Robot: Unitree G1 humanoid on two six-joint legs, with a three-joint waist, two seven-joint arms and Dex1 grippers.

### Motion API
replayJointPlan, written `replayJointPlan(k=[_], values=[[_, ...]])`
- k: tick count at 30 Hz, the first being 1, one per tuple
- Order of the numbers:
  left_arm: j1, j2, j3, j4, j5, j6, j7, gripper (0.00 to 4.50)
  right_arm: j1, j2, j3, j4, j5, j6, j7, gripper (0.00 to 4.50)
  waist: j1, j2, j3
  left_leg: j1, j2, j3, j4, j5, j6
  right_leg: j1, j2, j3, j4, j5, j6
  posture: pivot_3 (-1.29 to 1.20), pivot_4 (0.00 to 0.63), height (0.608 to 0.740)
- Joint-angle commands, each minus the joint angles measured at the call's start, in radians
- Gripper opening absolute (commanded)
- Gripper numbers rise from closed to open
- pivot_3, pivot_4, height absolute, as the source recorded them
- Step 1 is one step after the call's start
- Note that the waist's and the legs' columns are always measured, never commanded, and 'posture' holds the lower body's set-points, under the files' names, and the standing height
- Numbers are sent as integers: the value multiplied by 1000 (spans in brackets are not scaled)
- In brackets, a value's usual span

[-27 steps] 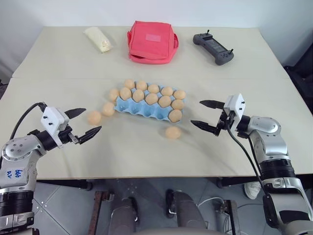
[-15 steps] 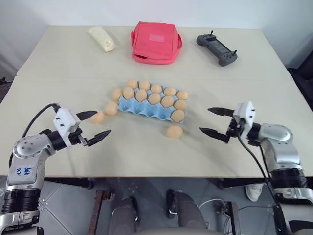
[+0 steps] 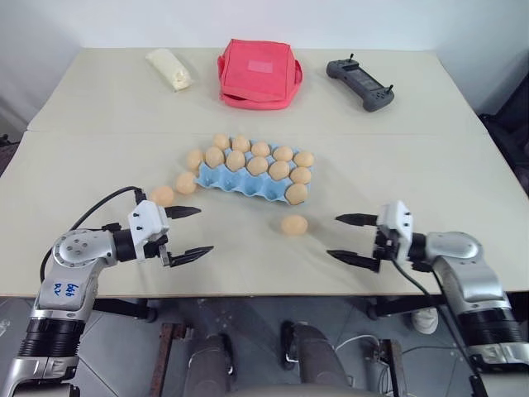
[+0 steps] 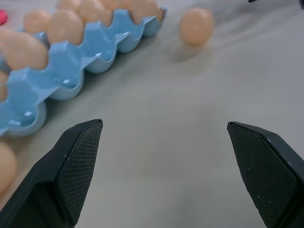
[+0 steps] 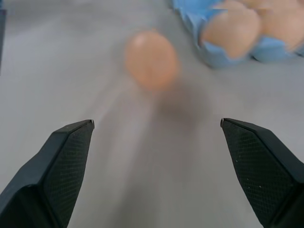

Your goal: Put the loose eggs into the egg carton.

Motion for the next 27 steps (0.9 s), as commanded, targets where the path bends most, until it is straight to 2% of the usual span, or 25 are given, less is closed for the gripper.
replayJointPlan(k=[1, 9, 12, 16, 18, 23, 27], values=[[22, 20, 37, -19, -2, -24, 2, 4476, -56, 63, 40, 29, -21, 10, -33, 4500, -1, 0, 0, 0, 0, 0, 0, 0, 0, 0, 0, 0, 0, 0, 0, 0, 150, 740], [87, 26, 84, -59, -10, -15, 23, 4476, -165, 197, 113, 180, -108, -31, -99, 4500, -3, 0, 0, -1, 0, -1, -1, 1, 2, -1, 0, -2, 1, 0, 0, 0, 150, 740], [95, 27, 94, -64, -10, -13, 35, 4500, -182, 227, 108, 187, -99, -37, -103, 3871, -3, 0, 0, -1, 0, -1, -1, 0, 1, -1, 0, -2, 1, 0, 0, 0, 150, 740], [121, 22, 109, -74, -7, -15, 50, 4500, -181, 241, 112, 140, -84, -13, -90, 2465, -3, 0, 0, -1, 0, -2, -1, 0, 1, -1, 0, -2, 2, 0, 0, 0, 150, 740], [144, 16, 116, -85, -7, -15, 60, 4500, -168, 233, 122, 63, -61, 45, -72, 1915, -6, 0, 0, -1, 0, -1, -1, 0, 1, -1, 0, -2, 2, 0, 0, 0, 150, 740], [184, 5, 123, -103, -11, -15, 87, 4500, -218, 253, 98, -57, -8, 162, -111, 1915, -5, 0, 0, -1, 1, -2, -2, -1, -1, -2, 0, -2, 2, -1, -1, 0, 150, 740], [200, -5, 120, -117, -10, -13, 102, 4500, -354, 286, 93, 52, -76, 158, -228, 1915, -8, 0, 0, -1, 1, -1, -1, -2, -3, -2, 0, -2, 2, 0, -2, 0, 150, 740]])
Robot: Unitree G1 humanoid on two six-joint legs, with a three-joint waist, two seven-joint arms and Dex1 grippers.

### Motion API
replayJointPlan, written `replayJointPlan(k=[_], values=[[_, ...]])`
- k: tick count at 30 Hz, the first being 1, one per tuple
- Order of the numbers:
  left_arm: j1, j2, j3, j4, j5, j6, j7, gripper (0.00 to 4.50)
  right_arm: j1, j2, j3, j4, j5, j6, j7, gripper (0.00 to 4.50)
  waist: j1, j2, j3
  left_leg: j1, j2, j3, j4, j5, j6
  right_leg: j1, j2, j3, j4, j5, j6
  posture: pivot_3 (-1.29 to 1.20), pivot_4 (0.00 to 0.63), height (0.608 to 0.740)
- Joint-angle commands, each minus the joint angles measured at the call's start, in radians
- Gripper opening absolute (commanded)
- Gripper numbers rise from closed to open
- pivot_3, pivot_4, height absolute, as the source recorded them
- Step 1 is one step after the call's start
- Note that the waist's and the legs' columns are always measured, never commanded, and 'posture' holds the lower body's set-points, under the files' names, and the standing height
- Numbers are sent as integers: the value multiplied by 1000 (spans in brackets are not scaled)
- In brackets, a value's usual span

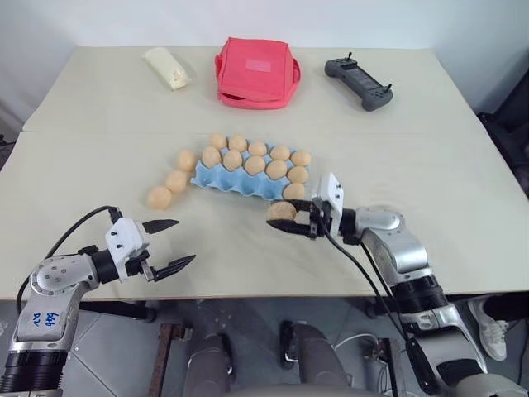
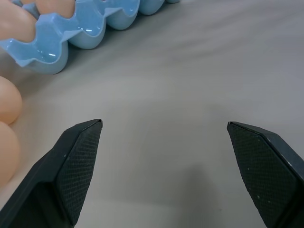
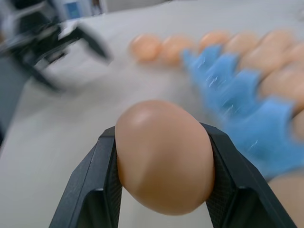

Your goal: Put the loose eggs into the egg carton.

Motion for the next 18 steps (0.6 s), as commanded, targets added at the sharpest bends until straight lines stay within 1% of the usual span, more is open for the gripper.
replayJointPlan(k=[1, 6, 7, 8, 10, 13, 14, 16, 18], values=[[13, -3, 23, -37, -10, -5, 17, 4500, -99, 23, -22, 81, -36, -36, -68, 1915, 1, 0, 0, 0, 0, 0, 0, 0, 0, 0, 0, 0, 0, 0, 0, 0, 150, 740], [19, -4, 29, -45, -11, -1, 33, 4500, -200, 47, -9, 288, -99, -181, -84, 1915, 2, 0, 0, 0, 0, 0, -2, 0, 0, 0, 0, -1, 0, 0, -1, 0, 150, 740], [22, -3, 33, -49, -13, 0, 36, 4500, -213, 51, -10, 320, -104, -193, -81, 1915, 3, 0, 0, -1, 0, 0, -2, 2, 3, -1, 0, -1, -1, 0, -1, 0, 150, 740], [25, -2, 37, -52, -14, 1, 41, 4500, -220, 53, -9, 337, -104, -199, -71, 2522, 2, 0, 0, -1, 0, 0, -2, 2, 3, -1, 0, -2, -1, 0, 0, 0, 150, 740], [35, 1, 50, -59, -19, 5, 49, 4500, -225, 57, -18, 343, -95, -207, -58, 3057, 2, 0, 0, -1, 0, 1, -2, 1, 4, -1, 0, -2, -1, 0, 0, 0, 150, 740], [48, -3, 85, -65, -21, 25, 82, 4500, -213, 46, -35, 304, -63, -198, -22, 4133, -1, 0, 0, -1, 0, 3, -2, 0, 4, -2, 0, -2, -1, 0, 0, 0, 150, 740], [50, -6, 103, -65, -24, 36, 102, 4500, -203, 39, -46, 287, -45, -193, -4, 4411, -1, 0, 0, -1, 1, 3, -2, 0, 4, -2, 0, -2, -1, 0, 0, 0, 150, 740], [59, -12, 151, -78, -56, 70, 133, 4500, -169, 8, -59, 250, -19, -204, 50, 4465, 0, 0, 0, -1, 2, 3, -2, 0, 4, -2, 1, -2, -1, 0, 0, 0, 150, 740], [81, -18, 209, -93, -94, 106, 159, 4500, -120, -34, -69, 210, 13, -237, 136, 4465, 2, 0, 0, -1, 2, 2, -2, 0, 4, -2, 1, -2, -1, 0, 0, 0, 150, 740]])
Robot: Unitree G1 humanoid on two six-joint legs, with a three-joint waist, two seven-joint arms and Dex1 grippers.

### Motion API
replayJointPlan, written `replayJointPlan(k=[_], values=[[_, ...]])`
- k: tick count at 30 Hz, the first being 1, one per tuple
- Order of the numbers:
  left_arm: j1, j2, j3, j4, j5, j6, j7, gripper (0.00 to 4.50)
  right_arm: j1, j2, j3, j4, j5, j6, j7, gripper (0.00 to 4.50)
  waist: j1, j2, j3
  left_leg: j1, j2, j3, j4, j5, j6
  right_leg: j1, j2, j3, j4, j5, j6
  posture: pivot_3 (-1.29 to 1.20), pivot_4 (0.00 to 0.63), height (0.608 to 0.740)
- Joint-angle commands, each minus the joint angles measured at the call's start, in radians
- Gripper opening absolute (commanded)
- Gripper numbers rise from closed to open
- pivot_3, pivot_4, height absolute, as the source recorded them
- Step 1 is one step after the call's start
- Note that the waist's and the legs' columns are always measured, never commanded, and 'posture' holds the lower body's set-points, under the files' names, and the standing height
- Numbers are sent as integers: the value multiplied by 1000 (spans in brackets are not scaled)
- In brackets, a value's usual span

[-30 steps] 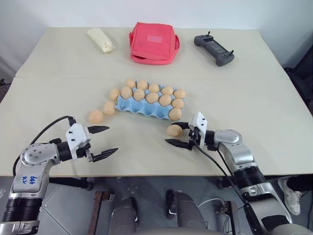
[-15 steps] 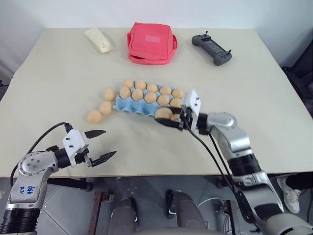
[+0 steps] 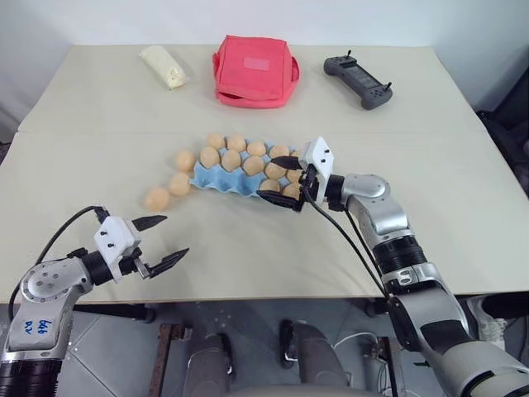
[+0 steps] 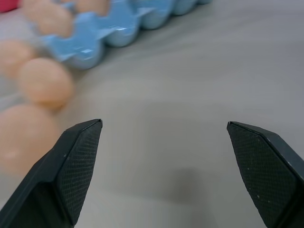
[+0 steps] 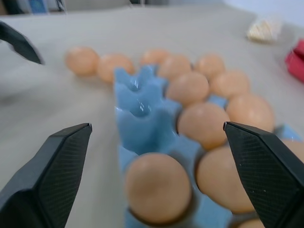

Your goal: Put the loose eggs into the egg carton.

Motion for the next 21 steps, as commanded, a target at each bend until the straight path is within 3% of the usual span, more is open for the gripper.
replayJointPlan(k=[1, 5, 10, 17, 21], values=[[44, -9, 132, -47, -72, 52, 54, 4500, 75, -75, -48, -97, 77, -64, 147, 4465, 2, 0, 0, 0, 0, 0, 0, 0, 0, 0, 0, 0, 0, 0, 0, 0, 150, 740], [119, -17, 223, -34, -104, 88, 72, 4500, 139, -120, -106, -101, 131, -196, 255, 4465, 0, 0, 0, 0, 0, 0, 0, -1, 0, 2, 0, -1, -3, 0, 0, 0, 150, 740], [174, -35, 276, 2, -111, 115, 95, 4500, 170, -204, -125, -46, 138, -174, 323, 4465, -1, 0, 0, 1, 0, 0, 1, -3, -4, 2, -1, -1, -3, 0, 0, 0, 150, 740], [63, -71, 193, 73, -48, 58, 147, 4500, 179, -218, -133, -21, 133, -206, 331, 4465, 2, 1, 0, 1, 0, -1, 1, -3, -5, 2, -1, -1, -3, 0, -1, 0, 150, 740], [-75, -85, 104, 125, -7, 36, 165, 4500, 183, -198, -131, -22, 151, -203, 340, 4465, 6, 0, 0, 1, -1, -1, 1, -3, -4, 3, -1, -2, -3, 0, 0, 0, 150, 740]])
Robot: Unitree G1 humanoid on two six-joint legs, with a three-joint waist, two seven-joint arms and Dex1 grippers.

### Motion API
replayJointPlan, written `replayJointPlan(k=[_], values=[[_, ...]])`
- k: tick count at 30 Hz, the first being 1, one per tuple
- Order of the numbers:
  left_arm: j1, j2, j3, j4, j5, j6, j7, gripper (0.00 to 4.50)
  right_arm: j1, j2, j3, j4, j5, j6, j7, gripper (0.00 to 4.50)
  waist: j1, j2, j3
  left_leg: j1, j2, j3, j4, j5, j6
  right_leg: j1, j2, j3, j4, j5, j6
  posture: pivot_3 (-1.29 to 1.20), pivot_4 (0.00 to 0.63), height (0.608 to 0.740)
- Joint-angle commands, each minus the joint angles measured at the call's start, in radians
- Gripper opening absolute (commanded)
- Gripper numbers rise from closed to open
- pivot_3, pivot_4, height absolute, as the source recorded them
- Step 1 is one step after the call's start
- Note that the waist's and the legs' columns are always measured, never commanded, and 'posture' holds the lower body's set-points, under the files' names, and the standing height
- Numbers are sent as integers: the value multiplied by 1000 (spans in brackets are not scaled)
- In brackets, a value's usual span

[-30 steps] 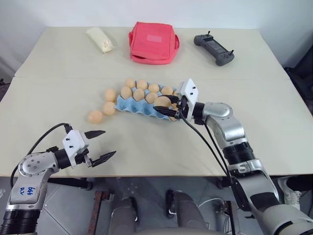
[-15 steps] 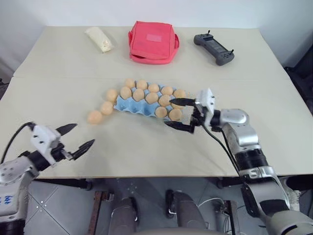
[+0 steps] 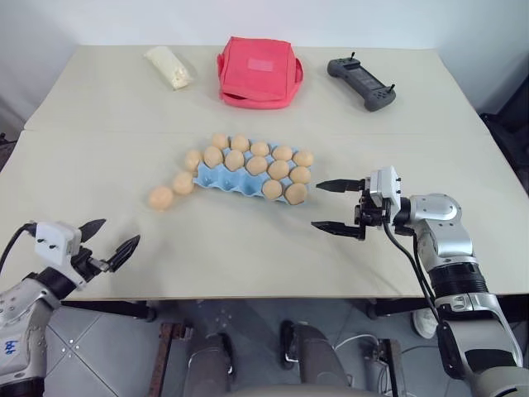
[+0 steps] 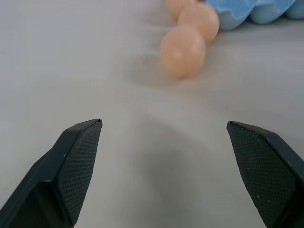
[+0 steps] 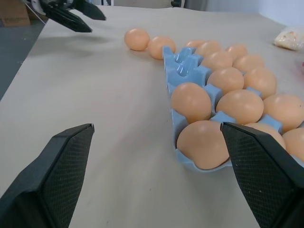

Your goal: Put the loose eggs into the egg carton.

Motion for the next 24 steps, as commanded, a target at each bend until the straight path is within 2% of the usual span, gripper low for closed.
replayJointPlan(k=[1, 7, 11, 14, 19, 24], values=[[-97, -8, -58, 42, 42, -42, 17, 4500, 3, 15, -20, -20, 30, -10, 11, 4465, 0, 0, 0, 0, 0, 0, 0, 0, 0, 0, 0, 0, 0, 0, 0, 0, 150, 740], [-316, -41, -153, 255, 118, -96, 52, 4500, 25, 35, -15, -61, 31, -2, -16, 4465, -1, 0, 0, 0, 0, 1, 0, 3, 5, 0, 1, 0, 1, 0, 1, 0, 150, 740], [-377, -53, -200, 341, 145, -120, 27, 4500, 46, 54, -23, -117, 45, 27, -63, 4465, -5, 0, 0, 0, 0, 1, 1, 4, 5, 0, 1, 0, 2, 0, 1, 0, 150, 740], [-383, -47, -204, 349, 139, -125, 15, 3861, 61, 60, -26, -168, 54, 55, -98, 4500, -4, 0, 0, 0, 0, 1, 0, 4, 4, 0, 1, 0, 2, 0, 1, 0, 150, 740], [-353, -14, -182, 316, 111, -106, -27, 2259, 76, 60, -21, -227, 60, 91, -138, 4500, -3, 0, 0, 0, 0, 1, 1, 4, 5, 0, 1, 0, 3, 0, 1, 0, 150, 740], [-315, -3, -171, 93, -23, -1, -116, 2259, 90, 49, -24, -258, 56, 112, -164, 4500, 1, 0, 0, 0, 0, 0, 0, 4, 5, -1, 0, 0, 3, 0, 1, 0, 150, 740]])
